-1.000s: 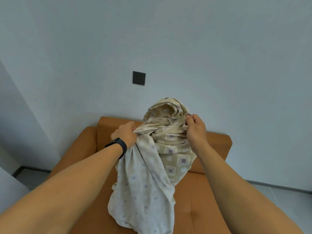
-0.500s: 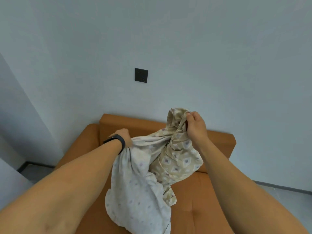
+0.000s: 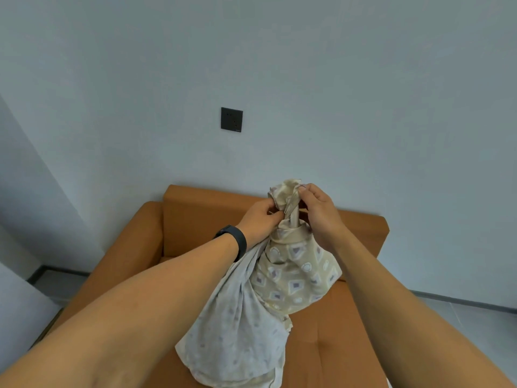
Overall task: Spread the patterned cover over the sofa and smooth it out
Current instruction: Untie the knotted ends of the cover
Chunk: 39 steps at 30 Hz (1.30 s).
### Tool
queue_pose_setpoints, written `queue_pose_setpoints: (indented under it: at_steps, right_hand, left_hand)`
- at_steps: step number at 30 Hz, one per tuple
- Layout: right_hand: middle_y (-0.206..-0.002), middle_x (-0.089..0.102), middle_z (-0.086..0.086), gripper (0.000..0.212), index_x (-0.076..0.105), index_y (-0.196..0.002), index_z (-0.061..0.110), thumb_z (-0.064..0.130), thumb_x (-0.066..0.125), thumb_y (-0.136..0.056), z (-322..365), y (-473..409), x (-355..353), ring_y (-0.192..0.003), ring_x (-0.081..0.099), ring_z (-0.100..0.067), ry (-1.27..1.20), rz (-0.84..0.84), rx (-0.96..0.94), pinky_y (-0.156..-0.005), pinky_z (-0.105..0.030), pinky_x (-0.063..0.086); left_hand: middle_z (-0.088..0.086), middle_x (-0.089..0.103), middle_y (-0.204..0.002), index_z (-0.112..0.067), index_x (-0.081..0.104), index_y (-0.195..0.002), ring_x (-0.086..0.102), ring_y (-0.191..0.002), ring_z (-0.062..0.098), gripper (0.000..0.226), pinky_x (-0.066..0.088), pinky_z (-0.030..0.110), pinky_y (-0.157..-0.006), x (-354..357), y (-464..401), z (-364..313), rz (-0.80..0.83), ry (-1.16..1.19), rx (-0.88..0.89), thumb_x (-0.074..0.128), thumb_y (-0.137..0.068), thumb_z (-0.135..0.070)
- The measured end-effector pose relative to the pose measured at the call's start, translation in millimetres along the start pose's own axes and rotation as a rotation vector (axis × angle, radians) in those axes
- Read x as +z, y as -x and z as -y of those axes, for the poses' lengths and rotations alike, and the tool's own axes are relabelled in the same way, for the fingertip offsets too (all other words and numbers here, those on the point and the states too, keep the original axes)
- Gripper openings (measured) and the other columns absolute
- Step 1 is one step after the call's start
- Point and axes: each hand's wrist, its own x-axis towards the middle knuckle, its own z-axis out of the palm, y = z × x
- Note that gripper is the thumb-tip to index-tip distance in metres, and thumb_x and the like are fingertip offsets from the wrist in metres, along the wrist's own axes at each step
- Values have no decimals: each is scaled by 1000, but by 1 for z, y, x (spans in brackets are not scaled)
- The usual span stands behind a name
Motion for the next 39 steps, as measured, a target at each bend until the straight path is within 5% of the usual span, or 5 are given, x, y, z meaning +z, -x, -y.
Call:
queue_pose_setpoints:
  at_steps: [7,10,15,25,39]
  right_hand:
    - [-99,73,-15,31,63,-102,5,29,45,-111,-17,3,-15,-89,69,-28,-3,-115,53,-80,-41,58]
    - [-92,69,-14,41,61,-103,1,40,50,-108,-29,11,-18,-85,63,-29,153,-118,19,-83,-45,57]
    - [-97,73,3,28,66,-102,29,53,72,-89,-41,33,-1,-87,69,-15,524,123,-7,-79,-34,54]
    - [-71,53,14,23,42,-84,37,32,54,-102,-66,31,-34,-72,48,-12,1166,-5,-332,-75,-38,28]
    - [-81,67,22,29,70,-92,39,22,50,-103,-98,11,-79,-89,53,-9,1028,-377,-166,-77,-39,19]
  left_hand:
    - [11,52,-83,-13,44,-84,51,-74,26,24,45,46,-69,-6,-1,-9,-78,113,-110,53,-93,-34]
    - [15,55,-80,-14,44,-85,59,-70,28,21,57,42,-65,-6,2,-14,-137,125,-133,47,-103,-24]
    - [13,57,-85,-13,52,-88,61,-73,28,24,55,28,-54,-10,-4,-22,-212,75,-82,46,-106,-27]
    - [15,63,-88,-15,50,-85,60,-73,26,25,57,36,-56,-62,-18,-26,-617,213,-132,41,-103,-30]
    - [12,58,-92,-11,56,-110,51,-76,25,26,42,35,-66,-100,-15,-23,-899,253,-313,34,-106,-25]
